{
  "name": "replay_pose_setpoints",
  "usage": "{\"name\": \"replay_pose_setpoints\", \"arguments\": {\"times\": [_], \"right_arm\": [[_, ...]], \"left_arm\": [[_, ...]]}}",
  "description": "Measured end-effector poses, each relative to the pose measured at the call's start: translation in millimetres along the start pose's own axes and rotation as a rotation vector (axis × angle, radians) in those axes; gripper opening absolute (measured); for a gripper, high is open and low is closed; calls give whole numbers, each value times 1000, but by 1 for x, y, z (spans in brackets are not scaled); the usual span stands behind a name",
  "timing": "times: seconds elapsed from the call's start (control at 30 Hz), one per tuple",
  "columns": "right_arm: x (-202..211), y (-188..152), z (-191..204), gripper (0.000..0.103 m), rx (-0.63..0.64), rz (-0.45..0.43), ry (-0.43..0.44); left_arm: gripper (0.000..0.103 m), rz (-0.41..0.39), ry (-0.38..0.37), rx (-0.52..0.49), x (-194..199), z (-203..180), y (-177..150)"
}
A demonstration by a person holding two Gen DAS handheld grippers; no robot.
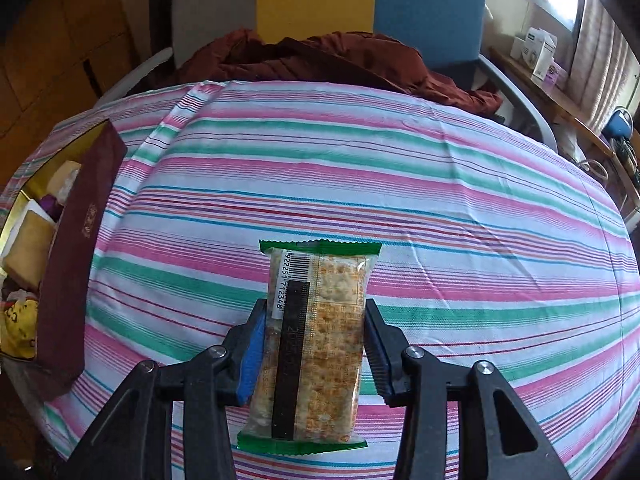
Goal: Organize objects
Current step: 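Carry the green box and cracker packet into the gold tray and open both tools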
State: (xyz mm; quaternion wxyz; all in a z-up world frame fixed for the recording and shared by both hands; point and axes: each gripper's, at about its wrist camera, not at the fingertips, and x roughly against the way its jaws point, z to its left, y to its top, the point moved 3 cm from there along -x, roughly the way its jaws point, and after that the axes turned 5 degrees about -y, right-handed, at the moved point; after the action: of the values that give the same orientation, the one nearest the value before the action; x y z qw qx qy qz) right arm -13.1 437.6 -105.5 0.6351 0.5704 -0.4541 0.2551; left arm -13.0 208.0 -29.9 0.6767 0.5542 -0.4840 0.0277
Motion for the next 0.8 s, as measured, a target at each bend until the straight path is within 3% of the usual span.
{"name": "replay_pose_setpoints", "arguments": {"times": [0.53, 0.8], "right_arm": [[36, -1, 39, 45, 25, -58, 156], [73, -10, 100, 45, 60, -103, 265]], "left_arm": [[31, -12, 113, 115, 37, 70, -26], [31, -27, 135, 189, 55, 101, -40]]}}
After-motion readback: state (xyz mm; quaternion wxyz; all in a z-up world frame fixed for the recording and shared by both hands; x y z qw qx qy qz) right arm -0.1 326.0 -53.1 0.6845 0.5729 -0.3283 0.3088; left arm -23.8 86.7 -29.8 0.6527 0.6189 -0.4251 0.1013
